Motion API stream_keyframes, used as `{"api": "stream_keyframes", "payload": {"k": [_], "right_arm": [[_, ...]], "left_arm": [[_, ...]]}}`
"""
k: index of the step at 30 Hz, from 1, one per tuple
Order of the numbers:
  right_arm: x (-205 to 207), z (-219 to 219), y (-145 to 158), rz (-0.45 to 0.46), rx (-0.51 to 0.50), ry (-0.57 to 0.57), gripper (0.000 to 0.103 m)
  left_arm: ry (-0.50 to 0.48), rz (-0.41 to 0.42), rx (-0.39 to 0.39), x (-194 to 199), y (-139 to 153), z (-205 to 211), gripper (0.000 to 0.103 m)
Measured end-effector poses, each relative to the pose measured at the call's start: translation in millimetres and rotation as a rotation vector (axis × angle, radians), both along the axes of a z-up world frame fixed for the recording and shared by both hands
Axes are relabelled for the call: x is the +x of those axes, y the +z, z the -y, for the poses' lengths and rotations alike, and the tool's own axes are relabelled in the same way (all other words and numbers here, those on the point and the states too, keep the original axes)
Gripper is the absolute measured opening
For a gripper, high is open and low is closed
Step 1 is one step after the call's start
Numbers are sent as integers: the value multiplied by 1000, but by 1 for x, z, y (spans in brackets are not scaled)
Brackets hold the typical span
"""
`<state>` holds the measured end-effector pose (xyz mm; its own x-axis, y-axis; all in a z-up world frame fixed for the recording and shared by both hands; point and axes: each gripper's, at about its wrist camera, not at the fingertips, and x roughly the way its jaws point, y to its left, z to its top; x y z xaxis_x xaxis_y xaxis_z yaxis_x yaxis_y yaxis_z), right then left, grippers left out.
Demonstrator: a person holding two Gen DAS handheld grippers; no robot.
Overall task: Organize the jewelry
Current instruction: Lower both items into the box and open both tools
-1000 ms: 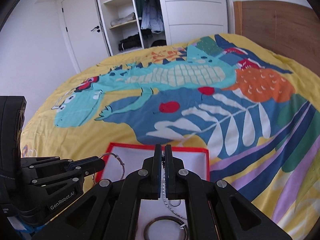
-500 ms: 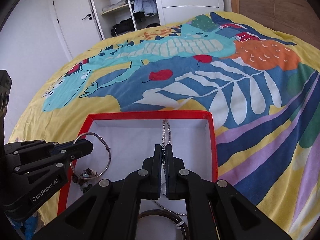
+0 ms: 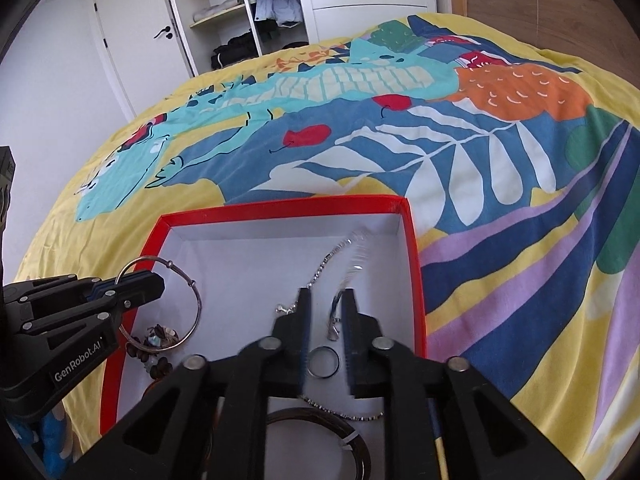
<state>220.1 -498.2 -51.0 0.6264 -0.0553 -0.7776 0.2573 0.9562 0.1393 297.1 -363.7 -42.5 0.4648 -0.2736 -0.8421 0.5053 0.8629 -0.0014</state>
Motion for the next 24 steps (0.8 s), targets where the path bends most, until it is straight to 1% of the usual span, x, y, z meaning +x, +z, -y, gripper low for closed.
{"api": "stream_keyframes", "payload": {"k": [2, 6, 8, 16, 24], "right_arm": [[-3, -1, 1, 6, 4, -8, 30], [-7, -2, 4, 13, 9, -15, 32], [-11, -2, 6, 17, 12, -19, 34], [-29, -2, 19, 33, 15, -45, 36], [-56, -5, 43, 51, 12, -67, 37]], "left_arm": [[-2, 8, 3, -2, 1, -1, 20], [-9, 18, -5, -6, 6, -2, 26], [-12, 27, -2, -8, 9, -2, 31], [-31, 51, -14, -21, 28, -5, 32], [-42, 82, -25, -45, 55, -17, 33]]}}
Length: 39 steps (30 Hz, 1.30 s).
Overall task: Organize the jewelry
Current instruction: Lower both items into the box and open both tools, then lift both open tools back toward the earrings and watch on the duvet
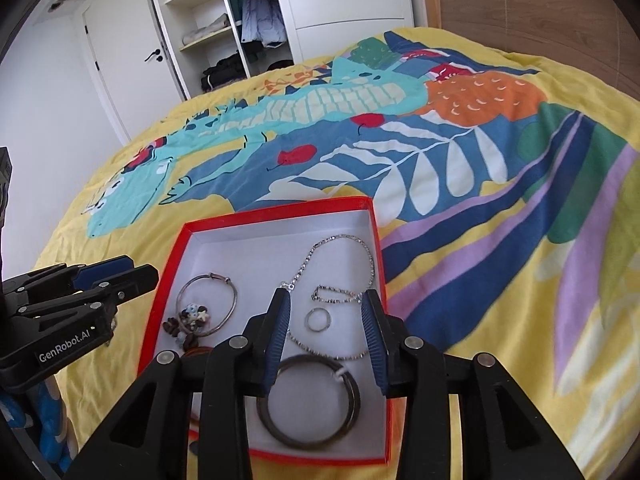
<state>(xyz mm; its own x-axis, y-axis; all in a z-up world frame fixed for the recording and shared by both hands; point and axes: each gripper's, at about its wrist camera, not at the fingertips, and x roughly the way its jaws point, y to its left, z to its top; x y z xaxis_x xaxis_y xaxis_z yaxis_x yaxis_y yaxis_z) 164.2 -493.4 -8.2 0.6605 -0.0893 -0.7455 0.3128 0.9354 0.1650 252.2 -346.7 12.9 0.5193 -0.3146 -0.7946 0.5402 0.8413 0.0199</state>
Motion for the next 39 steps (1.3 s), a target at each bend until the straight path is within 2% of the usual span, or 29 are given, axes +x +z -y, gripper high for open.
{"api": "stream_keyframes", "payload": {"k": [10, 13, 16, 30, 39], "right_arm": [[-43, -31, 32, 24, -13, 10, 42], [-57, -43, 41, 30, -8, 14, 44], [-72, -54, 51, 42, -4, 16, 45], [-135, -107, 87, 64, -24, 52, 47], [-166, -142, 102, 75, -48, 97, 49]], "left_arm": [[55, 41, -3, -44, 37, -47, 34], [84, 58, -2, -61, 51, -66, 45], [97, 64, -3, -76, 61, -84, 48], [186, 130, 0, -148, 95, -160, 49], [235, 154, -9, -183, 105, -199, 49]]}}
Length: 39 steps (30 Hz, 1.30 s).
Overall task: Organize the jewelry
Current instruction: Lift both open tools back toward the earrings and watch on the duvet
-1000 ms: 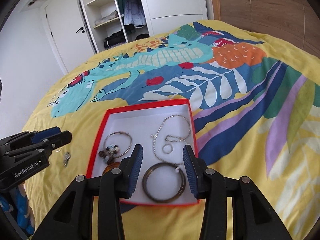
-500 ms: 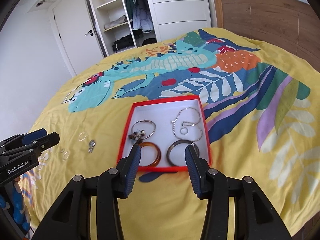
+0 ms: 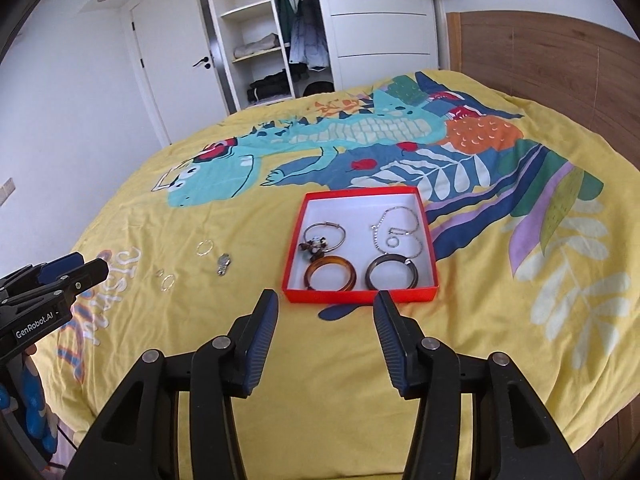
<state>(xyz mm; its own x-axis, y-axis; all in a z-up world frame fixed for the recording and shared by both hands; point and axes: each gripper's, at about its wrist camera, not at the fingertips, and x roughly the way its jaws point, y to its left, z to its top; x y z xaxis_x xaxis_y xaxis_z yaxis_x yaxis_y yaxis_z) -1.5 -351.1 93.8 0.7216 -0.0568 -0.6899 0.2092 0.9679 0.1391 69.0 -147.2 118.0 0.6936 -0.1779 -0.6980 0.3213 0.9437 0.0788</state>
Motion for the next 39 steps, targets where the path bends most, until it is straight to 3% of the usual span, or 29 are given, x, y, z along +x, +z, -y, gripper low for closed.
{"api": "stream_keyframes", "payload": {"k": [22, 34, 39], "right_arm": [[-58, -72, 37, 57, -72, 94, 54], [-61, -97, 39, 83, -64, 176, 59], [-56, -95, 28, 70, -34, 188, 59]], "left_arm": [[96, 78, -52, -69, 10, -93, 49], [302, -29, -61, -60, -24, -196, 49], [331, -65, -68, -58, -36, -214, 49]]}}
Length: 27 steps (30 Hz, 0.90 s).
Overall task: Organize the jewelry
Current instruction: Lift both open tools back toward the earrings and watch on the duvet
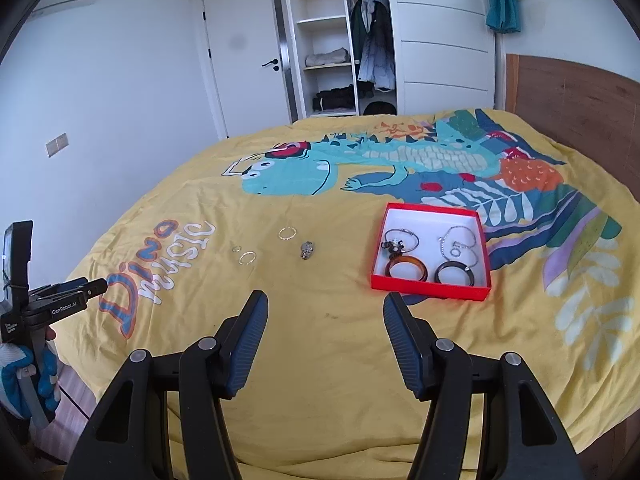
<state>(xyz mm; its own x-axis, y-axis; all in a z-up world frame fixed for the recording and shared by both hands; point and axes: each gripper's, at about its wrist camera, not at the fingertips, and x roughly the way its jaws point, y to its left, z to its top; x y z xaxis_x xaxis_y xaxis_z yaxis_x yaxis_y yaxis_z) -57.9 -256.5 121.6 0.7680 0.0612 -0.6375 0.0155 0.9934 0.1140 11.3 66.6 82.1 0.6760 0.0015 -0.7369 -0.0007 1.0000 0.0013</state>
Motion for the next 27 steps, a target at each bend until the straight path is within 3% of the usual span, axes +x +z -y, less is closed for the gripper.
{"api": "stream_keyframes", "payload": {"k": [14, 27], "right_arm": [[54, -13, -40, -79, 39, 71, 59], [170, -17, -107, -218, 57, 144, 45]], "left_arm": [[-65, -84, -31, 42, -35, 18, 49], [-115, -200, -115, 159, -90, 57, 49]]}}
